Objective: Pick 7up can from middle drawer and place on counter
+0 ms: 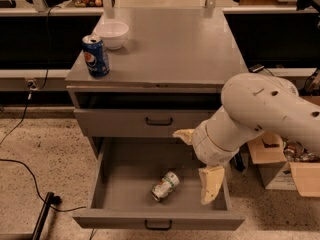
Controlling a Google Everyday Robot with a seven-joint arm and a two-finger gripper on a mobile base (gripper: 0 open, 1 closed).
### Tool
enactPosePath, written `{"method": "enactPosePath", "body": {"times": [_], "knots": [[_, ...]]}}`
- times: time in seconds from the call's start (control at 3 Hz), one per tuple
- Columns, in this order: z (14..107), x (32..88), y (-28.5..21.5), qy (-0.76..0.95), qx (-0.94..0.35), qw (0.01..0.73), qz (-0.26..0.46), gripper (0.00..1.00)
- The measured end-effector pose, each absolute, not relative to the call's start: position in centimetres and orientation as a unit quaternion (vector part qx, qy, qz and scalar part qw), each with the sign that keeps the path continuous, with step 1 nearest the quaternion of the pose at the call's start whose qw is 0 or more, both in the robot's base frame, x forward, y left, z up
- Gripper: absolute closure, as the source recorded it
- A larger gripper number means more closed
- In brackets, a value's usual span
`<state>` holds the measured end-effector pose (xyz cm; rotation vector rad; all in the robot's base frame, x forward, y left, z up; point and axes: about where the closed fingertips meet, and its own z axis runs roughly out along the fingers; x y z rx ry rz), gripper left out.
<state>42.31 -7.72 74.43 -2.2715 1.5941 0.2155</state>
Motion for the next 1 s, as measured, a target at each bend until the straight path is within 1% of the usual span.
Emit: {"method": "enactPosePath", "body": {"times": [0.33, 0.67, 1.0], "knots": [[74.4, 42.3, -7.7, 0.564, -0.803, 0.178, 0.076, 0.00], [72.5, 42.8, -7.6, 0.568, -0.803, 0.158, 0.084, 0.00], [67.7, 45.0, -6.2, 0.550, -0.816, 0.157, 0.088, 0.00]]}}
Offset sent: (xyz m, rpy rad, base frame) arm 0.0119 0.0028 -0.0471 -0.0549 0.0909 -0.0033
